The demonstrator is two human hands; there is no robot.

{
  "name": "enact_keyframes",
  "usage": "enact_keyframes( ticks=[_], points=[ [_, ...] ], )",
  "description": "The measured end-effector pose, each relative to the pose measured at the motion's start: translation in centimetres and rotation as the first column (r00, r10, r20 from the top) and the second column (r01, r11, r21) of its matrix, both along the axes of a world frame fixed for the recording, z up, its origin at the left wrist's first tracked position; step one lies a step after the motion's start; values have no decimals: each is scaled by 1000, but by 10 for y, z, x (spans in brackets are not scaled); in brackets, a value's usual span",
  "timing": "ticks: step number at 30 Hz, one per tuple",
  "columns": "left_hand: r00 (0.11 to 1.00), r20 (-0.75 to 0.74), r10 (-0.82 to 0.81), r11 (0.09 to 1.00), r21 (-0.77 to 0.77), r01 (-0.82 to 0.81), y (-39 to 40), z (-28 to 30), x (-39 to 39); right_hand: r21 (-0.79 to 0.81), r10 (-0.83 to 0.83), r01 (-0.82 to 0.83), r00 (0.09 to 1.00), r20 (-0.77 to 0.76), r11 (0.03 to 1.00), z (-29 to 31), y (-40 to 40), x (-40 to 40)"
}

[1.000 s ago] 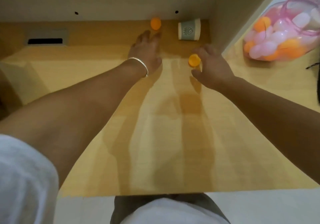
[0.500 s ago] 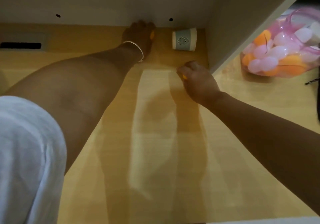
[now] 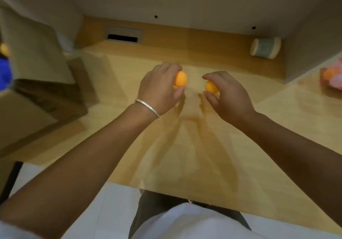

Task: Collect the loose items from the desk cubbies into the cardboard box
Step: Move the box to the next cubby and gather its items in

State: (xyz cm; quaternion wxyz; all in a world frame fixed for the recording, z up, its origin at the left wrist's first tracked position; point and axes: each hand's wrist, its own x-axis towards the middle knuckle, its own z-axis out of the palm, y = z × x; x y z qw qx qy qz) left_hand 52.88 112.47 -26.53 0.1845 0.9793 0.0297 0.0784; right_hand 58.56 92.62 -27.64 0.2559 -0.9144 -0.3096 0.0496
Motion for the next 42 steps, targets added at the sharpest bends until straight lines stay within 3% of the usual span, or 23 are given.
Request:
enact_keyframes(
  ticks=[11, 16, 21, 28, 35, 42],
  points=[
    [908, 261, 329, 941, -8, -338, 212, 126, -166, 224, 226, -260, 960, 168, 939, 112, 245, -76],
    [857, 220, 467, 877, 10, -480, 300, 137, -223, 266, 272, -305, 950, 153, 915, 134, 344, -107],
    [843, 167, 512, 856, -17, -517, 343, 124, -242, 200, 319, -336, 941, 111, 920, 126, 385, -125],
    [926, 180, 333, 943, -50, -330, 299, 117, -200, 182, 198, -221, 971, 136, 958, 98, 317, -95],
    [983, 182, 34, 999, -1, -35, 171, 110, -96, 33, -74, 71, 994, 77, 997, 58, 150, -32],
    [982, 92, -165, 986, -19, 167, 29, 66, 12, -115, -327, 327, 945, 22, 938, 31, -12, 25]
  ],
)
